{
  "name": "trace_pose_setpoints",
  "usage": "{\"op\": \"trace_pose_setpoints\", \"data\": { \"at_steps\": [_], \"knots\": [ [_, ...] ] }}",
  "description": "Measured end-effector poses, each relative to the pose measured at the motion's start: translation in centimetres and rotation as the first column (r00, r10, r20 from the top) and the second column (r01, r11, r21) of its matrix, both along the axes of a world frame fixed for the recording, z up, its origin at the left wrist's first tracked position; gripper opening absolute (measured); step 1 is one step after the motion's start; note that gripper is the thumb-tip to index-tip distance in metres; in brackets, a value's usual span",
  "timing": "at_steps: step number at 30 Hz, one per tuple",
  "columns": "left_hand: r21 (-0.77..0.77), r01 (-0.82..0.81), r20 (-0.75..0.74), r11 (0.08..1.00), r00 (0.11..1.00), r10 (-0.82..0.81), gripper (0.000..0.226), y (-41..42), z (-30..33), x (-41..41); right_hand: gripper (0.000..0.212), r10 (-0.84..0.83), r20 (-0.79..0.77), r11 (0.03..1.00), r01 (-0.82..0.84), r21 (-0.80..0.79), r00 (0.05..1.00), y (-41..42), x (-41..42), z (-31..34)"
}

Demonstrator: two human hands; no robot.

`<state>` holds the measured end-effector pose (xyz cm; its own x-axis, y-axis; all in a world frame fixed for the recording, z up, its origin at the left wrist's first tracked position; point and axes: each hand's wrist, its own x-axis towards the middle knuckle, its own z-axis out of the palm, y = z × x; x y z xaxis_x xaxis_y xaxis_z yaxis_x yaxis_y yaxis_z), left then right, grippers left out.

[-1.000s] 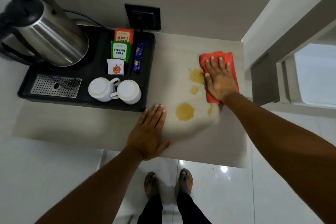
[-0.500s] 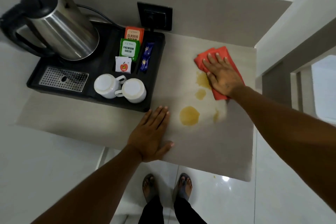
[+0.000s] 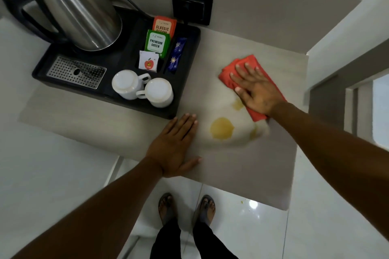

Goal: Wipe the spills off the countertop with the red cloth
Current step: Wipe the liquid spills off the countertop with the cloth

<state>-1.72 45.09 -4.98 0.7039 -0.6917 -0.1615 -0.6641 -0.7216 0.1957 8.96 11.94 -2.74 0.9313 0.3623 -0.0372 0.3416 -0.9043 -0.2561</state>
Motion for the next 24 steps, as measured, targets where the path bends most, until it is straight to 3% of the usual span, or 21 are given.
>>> {"op": "trace_pose_setpoints", "data": {
  "at_steps": [4,9,15,19,24],
  "knots": [
    [-0.024,0.002,0.016,1.000,1.000,-0.001,0.099,0.2,-0.6,0.1,0.059,-0.066,-0.017,0.997,0.067,0.038,0.998,-1.8,0.7,0.1],
    [-0.041,0.004,0.005,0.999,1.000,-0.004,0.099,0.3,-0.4,0.0,0.049,-0.080,0.022,0.997,0.080,0.019,0.997,2.7,5.0,0.1],
    [-0.034,-0.015,0.037,0.999,0.999,0.017,0.099,0.2,-0.2,-0.4,0.051,0.089,0.040,0.996,-0.089,-0.011,0.995,3.4,-5.5,-0.8],
    [-0.075,-0.037,0.038,0.996,0.998,0.040,0.101,0.2,-0.4,-0.4,0.055,-0.081,-0.003,0.997,0.081,-0.007,0.997,-2.1,-6.6,-0.3],
    [-0.092,-0.030,0.041,0.995,0.999,0.033,0.100,0.1,0.2,-0.5,0.054,-0.191,0.014,0.981,0.191,-0.019,0.982,3.3,-1.4,0.0]
  ]
}}
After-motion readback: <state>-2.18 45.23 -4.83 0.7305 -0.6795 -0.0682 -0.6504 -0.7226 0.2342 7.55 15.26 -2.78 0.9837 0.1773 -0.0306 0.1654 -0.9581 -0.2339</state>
